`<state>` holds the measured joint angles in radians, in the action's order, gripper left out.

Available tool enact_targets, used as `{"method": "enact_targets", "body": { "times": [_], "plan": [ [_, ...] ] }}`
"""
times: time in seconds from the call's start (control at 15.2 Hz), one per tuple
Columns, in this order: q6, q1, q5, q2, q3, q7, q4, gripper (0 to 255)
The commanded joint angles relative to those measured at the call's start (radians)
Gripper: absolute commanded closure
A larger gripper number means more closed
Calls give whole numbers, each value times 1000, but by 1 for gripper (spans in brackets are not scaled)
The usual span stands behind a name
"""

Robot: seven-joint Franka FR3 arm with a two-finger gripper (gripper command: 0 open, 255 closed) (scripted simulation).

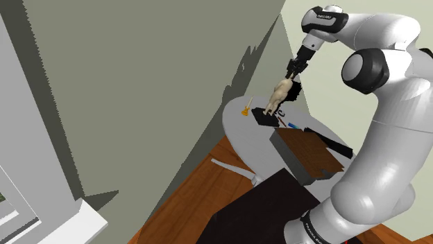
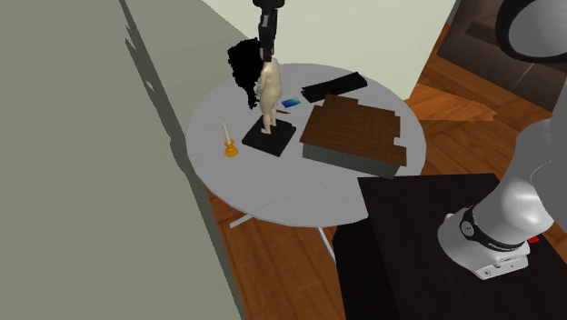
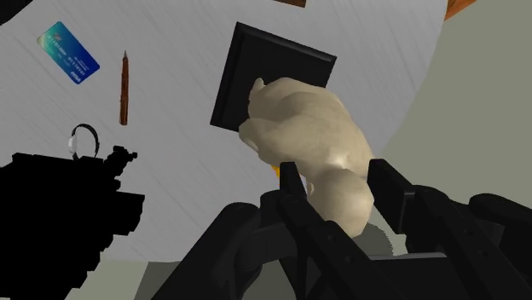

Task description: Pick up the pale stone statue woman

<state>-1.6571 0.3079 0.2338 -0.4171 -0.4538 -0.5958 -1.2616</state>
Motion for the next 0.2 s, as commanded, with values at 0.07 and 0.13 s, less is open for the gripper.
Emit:
{"method": "enact_targets", "body": {
  "times": [0.07,0.13],
  "plan": [
    [34,5,1,-3,-1,3,39,255],
    [34,5,1,-3,-1,3,39,255]
  ]
}}
